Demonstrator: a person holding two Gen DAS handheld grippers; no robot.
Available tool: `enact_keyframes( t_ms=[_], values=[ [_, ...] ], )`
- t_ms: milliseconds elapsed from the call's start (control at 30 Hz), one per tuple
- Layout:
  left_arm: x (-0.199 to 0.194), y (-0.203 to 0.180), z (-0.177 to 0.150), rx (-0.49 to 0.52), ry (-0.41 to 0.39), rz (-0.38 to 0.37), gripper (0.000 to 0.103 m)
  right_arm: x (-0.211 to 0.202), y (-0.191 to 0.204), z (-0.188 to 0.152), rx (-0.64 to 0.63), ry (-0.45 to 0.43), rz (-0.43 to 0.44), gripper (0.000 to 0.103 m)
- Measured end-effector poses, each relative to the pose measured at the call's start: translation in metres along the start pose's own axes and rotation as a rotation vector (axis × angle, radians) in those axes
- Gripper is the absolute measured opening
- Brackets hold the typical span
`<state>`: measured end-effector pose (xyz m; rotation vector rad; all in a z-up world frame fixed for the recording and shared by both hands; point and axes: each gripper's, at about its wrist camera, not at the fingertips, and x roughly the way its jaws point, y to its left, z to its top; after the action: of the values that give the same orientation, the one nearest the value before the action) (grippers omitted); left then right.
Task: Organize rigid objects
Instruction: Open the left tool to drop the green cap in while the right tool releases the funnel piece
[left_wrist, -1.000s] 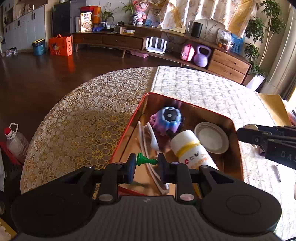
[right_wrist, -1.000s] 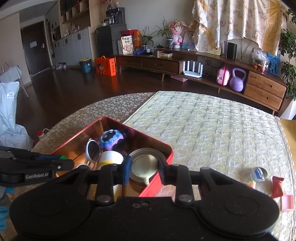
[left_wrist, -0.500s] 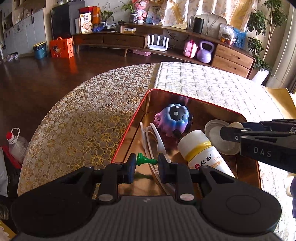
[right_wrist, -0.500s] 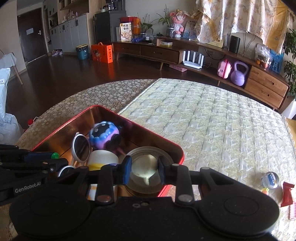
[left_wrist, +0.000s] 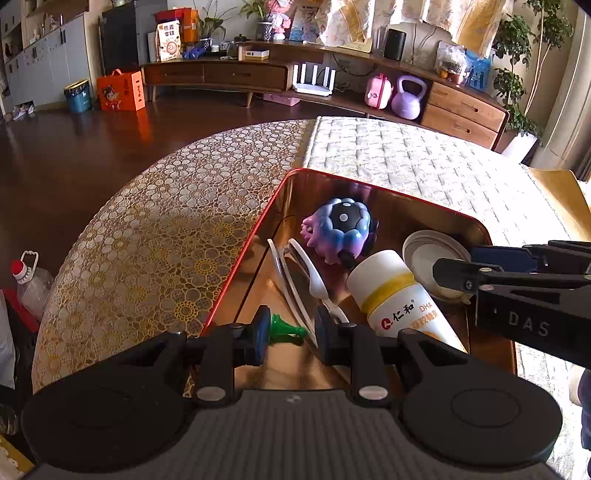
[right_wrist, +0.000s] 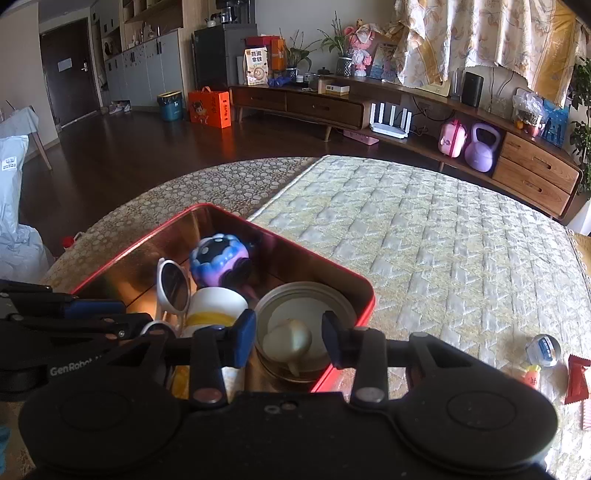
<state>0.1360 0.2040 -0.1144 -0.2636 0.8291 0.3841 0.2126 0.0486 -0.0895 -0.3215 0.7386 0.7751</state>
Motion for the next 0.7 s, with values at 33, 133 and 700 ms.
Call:
enact_keyframes(
  t_ms=[33, 133, 700],
  values=[
    [0.000, 0.000, -0.001, -0.003, 0.003, -0.002, 0.025, -0.002, 0.000, 0.000, 0.001, -0.002, 0.003, 0.042],
    [-0.003, -0.001, -0.002, -0.013, 0.011, -0.005, 0.025, -0.012, 0.001, -0.001, 0.004, -0.014, 0.013, 0.044],
    [-0.045, -0.020, -0.006, -0.014, -0.023, -0.094, 0.025, -0.082, -0.017, -0.022, 0.102, -0.077, 0.056, 0.057]
  ],
)
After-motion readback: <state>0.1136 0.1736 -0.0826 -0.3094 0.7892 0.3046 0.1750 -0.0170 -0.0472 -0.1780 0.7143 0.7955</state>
